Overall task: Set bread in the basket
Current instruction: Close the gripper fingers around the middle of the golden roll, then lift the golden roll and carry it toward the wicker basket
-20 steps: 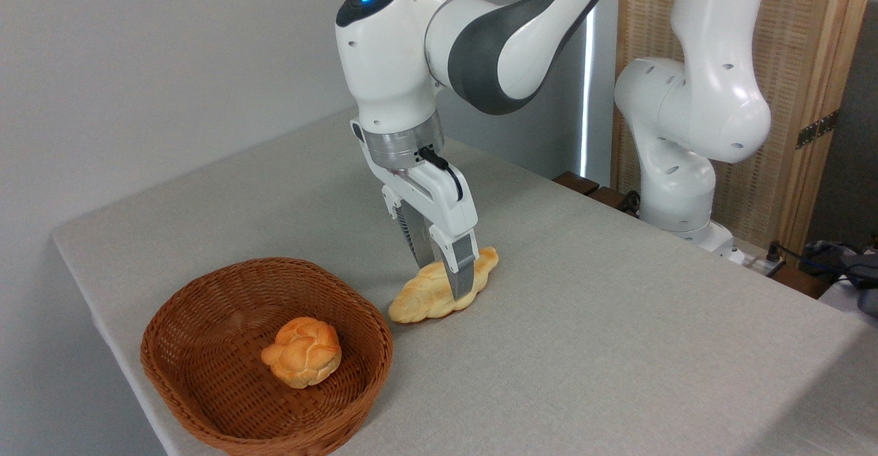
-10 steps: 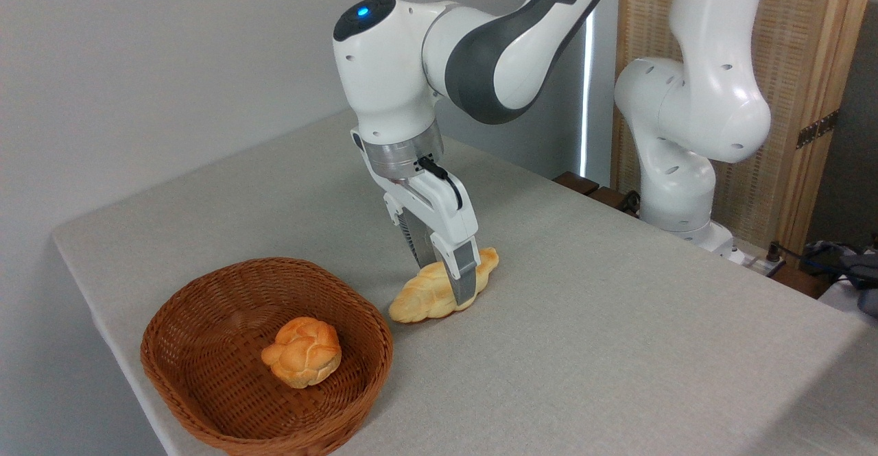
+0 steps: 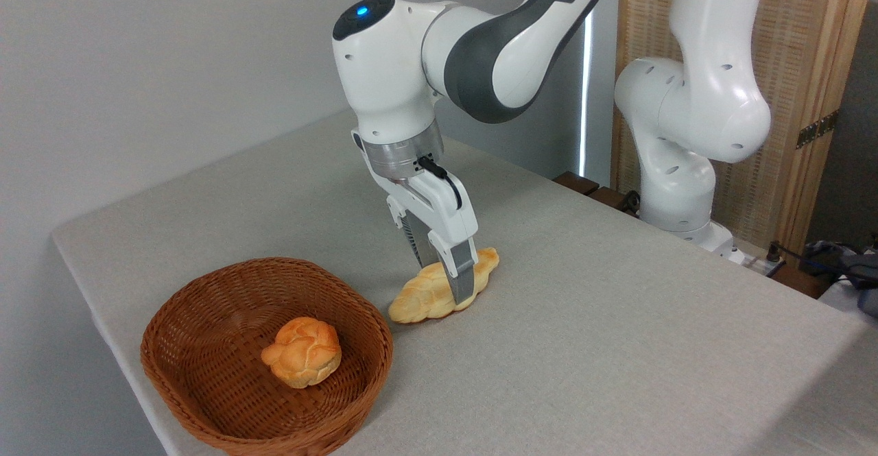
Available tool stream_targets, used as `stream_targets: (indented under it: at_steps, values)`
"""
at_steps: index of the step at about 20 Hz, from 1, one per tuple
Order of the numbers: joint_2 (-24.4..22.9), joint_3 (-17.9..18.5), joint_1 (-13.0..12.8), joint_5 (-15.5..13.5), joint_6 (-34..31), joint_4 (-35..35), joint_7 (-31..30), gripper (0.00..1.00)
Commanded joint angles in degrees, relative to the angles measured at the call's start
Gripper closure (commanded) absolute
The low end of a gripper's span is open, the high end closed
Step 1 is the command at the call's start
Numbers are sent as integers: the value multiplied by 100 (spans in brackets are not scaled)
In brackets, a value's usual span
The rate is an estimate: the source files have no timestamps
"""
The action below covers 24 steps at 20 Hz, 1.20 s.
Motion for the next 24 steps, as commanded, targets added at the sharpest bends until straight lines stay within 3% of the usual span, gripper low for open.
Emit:
stream_targets:
  at_steps: [1, 10, 17, 21, 24]
  values:
    - [-52, 14, -15, 79, 50, -13, 62, 46]
    - [-105, 14, -15, 71, 23, 136, 27, 45]
    - [-149, -21, -24, -26, -758, 918, 27, 45]
    - [-140, -83, -24, -464, -750, 1489, 0, 44]
    - [-70, -47, -15, -536, -619, 1692, 27, 44]
